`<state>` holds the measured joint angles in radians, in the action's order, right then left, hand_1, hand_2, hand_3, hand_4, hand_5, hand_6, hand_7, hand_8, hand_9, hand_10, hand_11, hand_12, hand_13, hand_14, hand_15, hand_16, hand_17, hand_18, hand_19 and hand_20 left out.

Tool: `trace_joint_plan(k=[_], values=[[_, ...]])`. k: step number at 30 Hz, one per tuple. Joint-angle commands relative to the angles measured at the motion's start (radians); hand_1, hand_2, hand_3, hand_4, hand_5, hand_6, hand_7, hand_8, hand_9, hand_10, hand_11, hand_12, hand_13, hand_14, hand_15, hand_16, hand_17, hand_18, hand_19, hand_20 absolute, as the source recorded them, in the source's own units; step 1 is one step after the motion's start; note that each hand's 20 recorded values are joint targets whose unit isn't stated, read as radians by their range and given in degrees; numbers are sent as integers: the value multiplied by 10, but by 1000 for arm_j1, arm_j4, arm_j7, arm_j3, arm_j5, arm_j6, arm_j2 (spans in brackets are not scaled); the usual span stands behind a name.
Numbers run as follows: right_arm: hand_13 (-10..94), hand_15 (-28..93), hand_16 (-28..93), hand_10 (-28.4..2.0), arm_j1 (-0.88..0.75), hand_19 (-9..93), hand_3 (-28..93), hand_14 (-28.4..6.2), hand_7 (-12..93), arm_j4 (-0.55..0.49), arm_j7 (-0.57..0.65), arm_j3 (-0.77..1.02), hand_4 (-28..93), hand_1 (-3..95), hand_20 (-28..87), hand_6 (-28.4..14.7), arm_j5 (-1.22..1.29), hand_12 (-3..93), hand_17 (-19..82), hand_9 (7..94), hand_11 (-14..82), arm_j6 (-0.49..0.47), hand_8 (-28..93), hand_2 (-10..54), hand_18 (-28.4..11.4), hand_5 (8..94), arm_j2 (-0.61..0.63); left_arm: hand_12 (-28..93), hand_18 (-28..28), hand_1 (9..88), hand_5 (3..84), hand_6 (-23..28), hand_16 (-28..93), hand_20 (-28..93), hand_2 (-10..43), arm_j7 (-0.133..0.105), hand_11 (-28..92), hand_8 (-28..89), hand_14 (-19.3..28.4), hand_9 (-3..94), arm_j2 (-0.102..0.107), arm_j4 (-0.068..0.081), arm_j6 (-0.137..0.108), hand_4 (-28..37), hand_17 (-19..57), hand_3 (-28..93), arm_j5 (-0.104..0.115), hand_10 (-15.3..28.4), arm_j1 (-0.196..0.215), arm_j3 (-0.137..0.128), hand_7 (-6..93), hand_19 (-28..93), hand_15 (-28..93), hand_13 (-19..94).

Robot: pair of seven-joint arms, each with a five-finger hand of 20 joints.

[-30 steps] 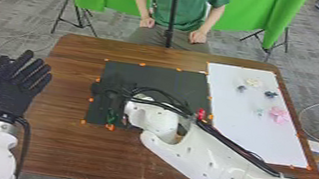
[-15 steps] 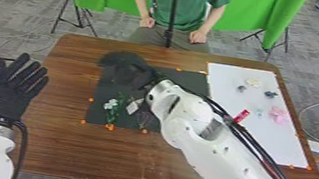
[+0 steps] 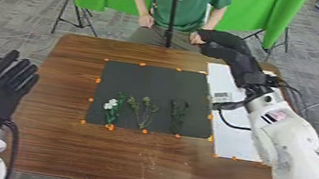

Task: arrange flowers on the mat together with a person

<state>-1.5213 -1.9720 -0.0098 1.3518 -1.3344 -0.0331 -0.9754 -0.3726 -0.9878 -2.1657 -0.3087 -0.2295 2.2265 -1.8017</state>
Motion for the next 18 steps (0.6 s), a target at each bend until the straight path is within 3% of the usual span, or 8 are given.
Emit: trace_joint_plan(k=[1,5,10,18], values=[[317,171,203,-138,-343,316,729,-144,152,-64,6,269,-226,202,152,-23,312,153,160,390,49,95,-106,93,-157,399,82,110,166,246,415,82,-74,105,151,2,243,-97,163,375,4,-3,9,-283,-39,683,-7,168,13,-16,145,374,365,275],[332,169,211,-140,-430,311,735,-143,159,-85,7,323,-224,199,154,-23,310,154,160,413,54,126,-102,99,-159,427,65,109,166,247,415,82,-73,106,153,-12,239,-97,163,374,-3,-5,5,-283,-40,675,2,170,24,-26,145,375,365,274],[333,162,216,-140,-511,304,737,-145,162,-106,8,406,-226,199,157,-23,316,155,159,415,52,148,-107,103,-159,430,32,109,166,237,415,85,-74,106,158,-1,236,-99,163,375,-5,-5,15,-283,-40,671,-6,169,21,-28,137,374,362,275],[330,155,223,-139,-534,301,737,-145,147,-122,2,450,-223,192,161,-27,342,156,156,410,46,177,-103,104,-160,412,19,97,166,234,381,85,-75,106,151,-13,222,-93,161,369,-8,-10,8,-283,-40,681,-1,170,34,-35,100,374,348,271]])
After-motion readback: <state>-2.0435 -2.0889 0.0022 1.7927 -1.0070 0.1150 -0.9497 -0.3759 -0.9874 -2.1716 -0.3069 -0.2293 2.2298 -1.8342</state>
